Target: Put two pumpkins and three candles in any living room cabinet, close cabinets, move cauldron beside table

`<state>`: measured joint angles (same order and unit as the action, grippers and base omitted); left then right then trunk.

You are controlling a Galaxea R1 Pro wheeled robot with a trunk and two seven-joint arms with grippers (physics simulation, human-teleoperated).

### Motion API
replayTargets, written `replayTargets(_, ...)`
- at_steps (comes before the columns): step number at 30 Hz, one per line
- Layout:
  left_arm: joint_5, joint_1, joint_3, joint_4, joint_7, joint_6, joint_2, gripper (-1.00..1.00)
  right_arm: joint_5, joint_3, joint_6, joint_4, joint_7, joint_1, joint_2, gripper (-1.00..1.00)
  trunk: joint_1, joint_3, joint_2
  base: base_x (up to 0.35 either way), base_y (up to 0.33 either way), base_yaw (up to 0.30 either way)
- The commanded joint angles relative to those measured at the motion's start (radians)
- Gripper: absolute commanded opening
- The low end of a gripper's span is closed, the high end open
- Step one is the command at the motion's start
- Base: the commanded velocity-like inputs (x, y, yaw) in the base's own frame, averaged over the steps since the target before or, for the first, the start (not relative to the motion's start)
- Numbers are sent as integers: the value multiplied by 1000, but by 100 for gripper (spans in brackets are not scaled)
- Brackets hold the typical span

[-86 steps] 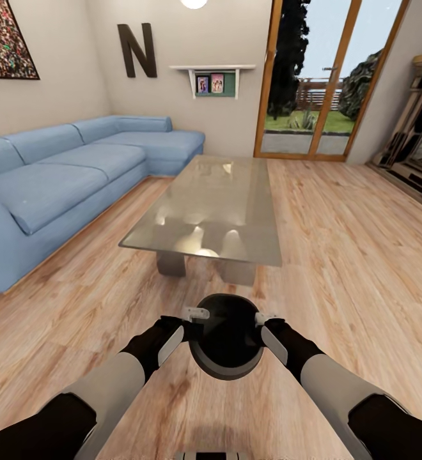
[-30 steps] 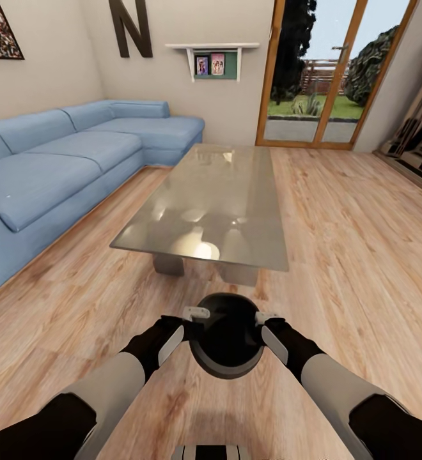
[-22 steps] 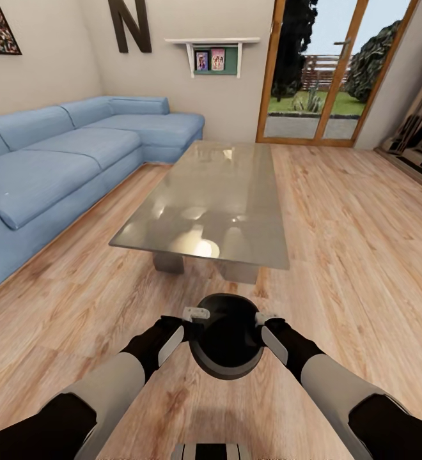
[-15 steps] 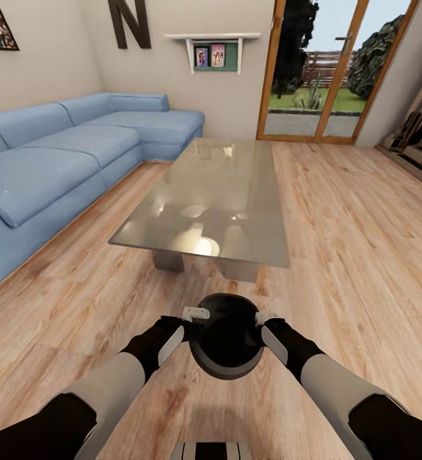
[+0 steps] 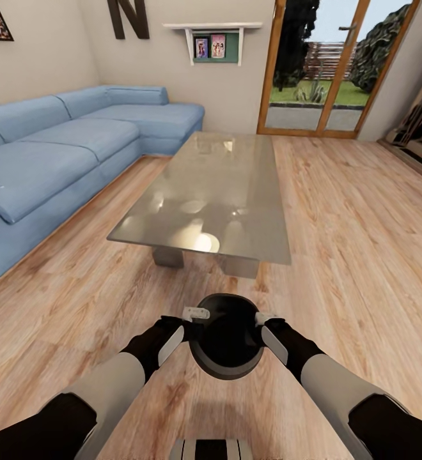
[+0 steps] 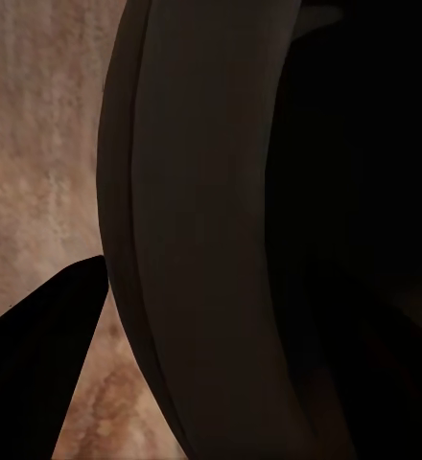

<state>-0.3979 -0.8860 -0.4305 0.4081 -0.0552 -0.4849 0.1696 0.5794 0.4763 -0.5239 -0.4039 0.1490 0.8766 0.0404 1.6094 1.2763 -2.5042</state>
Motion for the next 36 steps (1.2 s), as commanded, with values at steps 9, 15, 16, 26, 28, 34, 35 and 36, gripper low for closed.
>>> replayTargets(9, -24, -1, -20, 15, -6, 17, -1, -100, -13, -2, -8, 2, 10, 1, -7, -100, 0, 15, 0, 0, 0, 0)
replayTargets(15, -24, -1, -20, 15, -6, 18, -1, -100, -13, -2, -8, 2, 10, 1, -7, -100, 0, 24, 0, 0, 0, 0)
replayTargets(16, -24, -1, -20, 15, -6, 18, -1, -100, -13, -2, -8, 2, 10, 1, -7, -100, 0, 26, 0, 0, 0, 0)
replayTargets(26, -25, -1, -20, 15, -6, 18, -1, -100, -13, -2, -7, 2, 10, 1, -7, -100, 0, 42, 0, 0, 0, 0)
replayTargets(28, -25, -1, -20, 15, -5, 18, -1, -100, -13, -2, -7, 2, 10, 1, -7, -100, 0, 45, 0, 0, 0, 0)
replayTargets(34, -25, -1, -20, 15, -5, 18, -1, -100, -13, -2, -7, 2, 10, 1, -7, -100, 0, 54, 0, 0, 0, 0)
replayTargets(35, -25, -1, -20, 15, -5, 17, -1, -100, -13, -2, -7, 2, 10, 1, -7, -100, 0, 56, 0, 0, 0, 0)
replayTargets(36, -25, -1, -20, 15, -5, 17, -1, -100, -13, -2, -7, 2, 10, 1, -7, -100, 0, 58, 0, 0, 0, 0)
